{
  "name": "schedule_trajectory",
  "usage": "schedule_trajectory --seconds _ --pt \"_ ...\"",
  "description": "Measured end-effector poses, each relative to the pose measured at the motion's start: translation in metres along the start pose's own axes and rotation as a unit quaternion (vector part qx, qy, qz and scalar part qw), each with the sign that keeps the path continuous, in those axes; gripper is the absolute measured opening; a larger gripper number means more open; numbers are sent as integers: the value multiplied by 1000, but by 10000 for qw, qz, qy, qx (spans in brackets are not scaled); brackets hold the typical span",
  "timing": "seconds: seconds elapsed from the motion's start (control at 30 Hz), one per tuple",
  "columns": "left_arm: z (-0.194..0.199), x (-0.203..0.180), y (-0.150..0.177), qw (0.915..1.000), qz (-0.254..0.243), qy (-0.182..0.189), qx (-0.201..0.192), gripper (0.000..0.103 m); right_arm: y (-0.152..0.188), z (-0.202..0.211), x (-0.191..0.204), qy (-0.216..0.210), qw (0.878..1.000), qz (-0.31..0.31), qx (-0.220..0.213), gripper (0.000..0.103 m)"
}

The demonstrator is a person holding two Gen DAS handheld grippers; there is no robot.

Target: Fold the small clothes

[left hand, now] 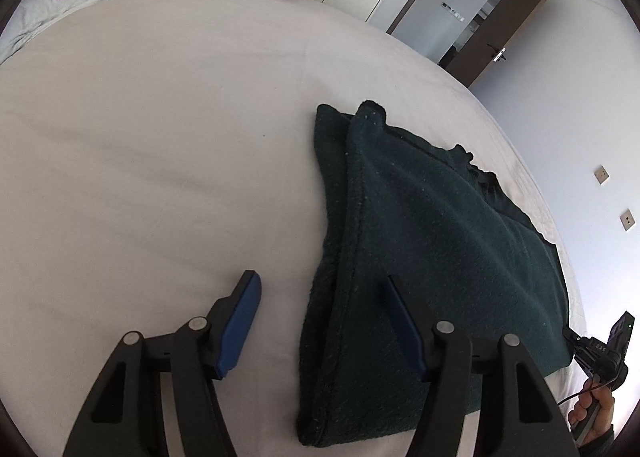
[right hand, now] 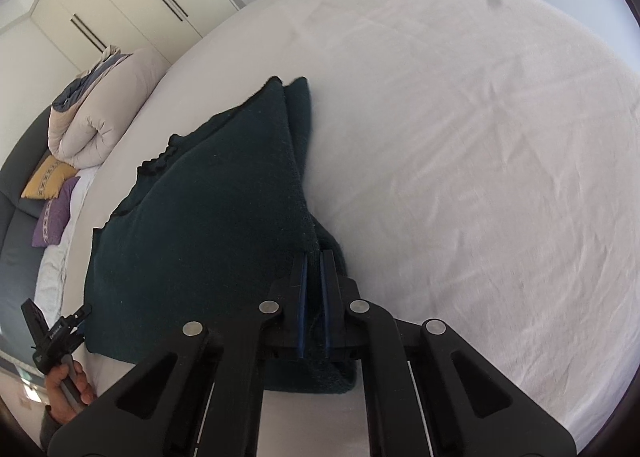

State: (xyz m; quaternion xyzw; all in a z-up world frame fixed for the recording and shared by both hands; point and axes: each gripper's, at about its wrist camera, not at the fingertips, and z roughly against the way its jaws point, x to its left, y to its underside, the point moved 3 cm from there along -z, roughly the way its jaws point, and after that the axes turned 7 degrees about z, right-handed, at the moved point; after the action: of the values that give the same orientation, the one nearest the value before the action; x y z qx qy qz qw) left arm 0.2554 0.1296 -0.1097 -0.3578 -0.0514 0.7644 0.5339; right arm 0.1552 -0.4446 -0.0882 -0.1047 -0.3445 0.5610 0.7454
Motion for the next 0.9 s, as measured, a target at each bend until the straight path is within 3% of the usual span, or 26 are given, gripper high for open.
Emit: schedule_trajectory --seconds 0.33,0.43,0.5,0.6,0.67,0.7,0.77,0.8,0.83,0.9 --pt "5 4 6 9999 -74 32 -147 65 -1 -6 -1 -162 9998 -31 68 6" --pt "16 8 8 9996 103 116 -230 63 -2 8 5 82 9999 -104 35 7" --pt "30 9 9 9988 193 65 -437 62 -2 26 18 294 9993 73 -228 7" --pt "49 -5 8 9971 2 74 -758 62 0 40 46 -8 9984 271 -496 7" --pt "49 -28 9 9965 -380 97 -740 62 3 33 68 -372 9977 406 -384 8" --pt "47 -38 9 9958 -566 79 -718 62 7 25 79 -557 9970 475 -260 12" --pt "36 -57 10 9942 -899 -13 -593 65 16 5 103 -824 9946 636 29 35" --pt "28 -63 12 9938 -1002 -112 -464 66 22 -5 115 -986 9926 690 132 61" --pt "15 -66 13 9933 -1085 -274 -277 66 25 -11 121 -1094 9912 725 156 68" --pt "-8 -61 17 9929 -1058 -529 112 65 32 -27 127 -1155 9900 764 285 68"
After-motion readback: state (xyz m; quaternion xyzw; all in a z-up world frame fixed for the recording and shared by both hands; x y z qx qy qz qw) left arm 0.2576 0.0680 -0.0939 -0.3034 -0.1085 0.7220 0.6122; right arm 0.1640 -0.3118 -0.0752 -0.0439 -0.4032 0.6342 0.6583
